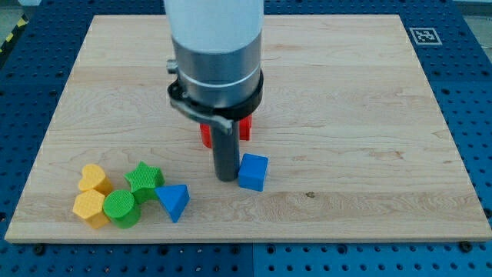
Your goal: Push the red star towards the center right
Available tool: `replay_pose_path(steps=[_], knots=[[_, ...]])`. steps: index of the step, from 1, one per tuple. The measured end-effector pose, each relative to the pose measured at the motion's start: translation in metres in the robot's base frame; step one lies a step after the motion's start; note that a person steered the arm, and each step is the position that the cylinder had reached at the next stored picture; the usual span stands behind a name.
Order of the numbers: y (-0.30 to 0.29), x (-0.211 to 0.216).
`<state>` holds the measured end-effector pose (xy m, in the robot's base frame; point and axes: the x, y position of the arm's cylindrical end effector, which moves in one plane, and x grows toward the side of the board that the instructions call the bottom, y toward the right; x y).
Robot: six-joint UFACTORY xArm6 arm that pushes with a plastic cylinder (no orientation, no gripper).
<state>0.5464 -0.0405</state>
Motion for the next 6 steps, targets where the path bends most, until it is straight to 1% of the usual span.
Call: replay_pose_path(steps=[1, 2, 3, 4, 5, 6], knots=[[-0.052, -0.015], [-0.050, -0.066], [0.009, -0.085], [0.096, -0.099], [0.128, -0.112], [0.087, -0.107]])
